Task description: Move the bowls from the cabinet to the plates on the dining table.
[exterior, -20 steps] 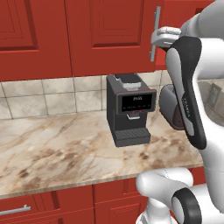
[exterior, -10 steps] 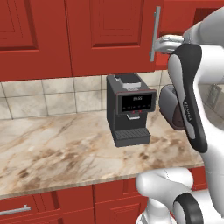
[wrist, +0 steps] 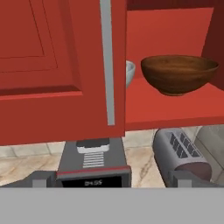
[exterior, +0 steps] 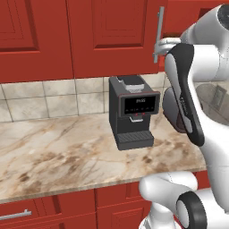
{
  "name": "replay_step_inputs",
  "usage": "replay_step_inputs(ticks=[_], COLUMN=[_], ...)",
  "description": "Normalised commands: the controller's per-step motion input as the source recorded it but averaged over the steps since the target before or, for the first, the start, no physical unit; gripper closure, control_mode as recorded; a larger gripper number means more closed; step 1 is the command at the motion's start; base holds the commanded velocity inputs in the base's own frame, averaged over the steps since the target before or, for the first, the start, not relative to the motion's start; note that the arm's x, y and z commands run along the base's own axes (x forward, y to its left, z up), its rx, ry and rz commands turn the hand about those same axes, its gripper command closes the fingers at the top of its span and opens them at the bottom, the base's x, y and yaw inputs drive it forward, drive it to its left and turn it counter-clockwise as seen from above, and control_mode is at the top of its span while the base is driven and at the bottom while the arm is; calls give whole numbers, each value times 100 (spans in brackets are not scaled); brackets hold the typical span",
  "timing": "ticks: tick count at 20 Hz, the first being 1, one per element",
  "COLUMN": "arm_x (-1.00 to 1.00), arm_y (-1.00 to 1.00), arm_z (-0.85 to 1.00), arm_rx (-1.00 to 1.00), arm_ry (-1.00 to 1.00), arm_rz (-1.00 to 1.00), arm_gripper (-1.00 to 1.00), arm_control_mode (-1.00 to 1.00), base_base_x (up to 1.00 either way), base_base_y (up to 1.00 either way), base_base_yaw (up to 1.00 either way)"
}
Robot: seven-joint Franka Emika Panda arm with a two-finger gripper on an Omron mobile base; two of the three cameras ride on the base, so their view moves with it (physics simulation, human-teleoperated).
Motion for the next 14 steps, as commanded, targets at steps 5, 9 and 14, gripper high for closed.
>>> replay_step_inputs(ticks=[5, 9, 14], arm_x=[47, 36, 10], arm_y=[-5, -1, 0], arm_z=[-4, 0, 3], arm_rx=[-2, 0, 6], arm_ry=[5, 2, 0], arm_rz=[0, 0, 0], arm_gripper=[-100, -100, -100], arm_control_mode=[-100, -100, -100], base_base_x=[0, 0, 0], base_base_y=[0, 0, 0], base_base_yaw=[0, 0, 0])
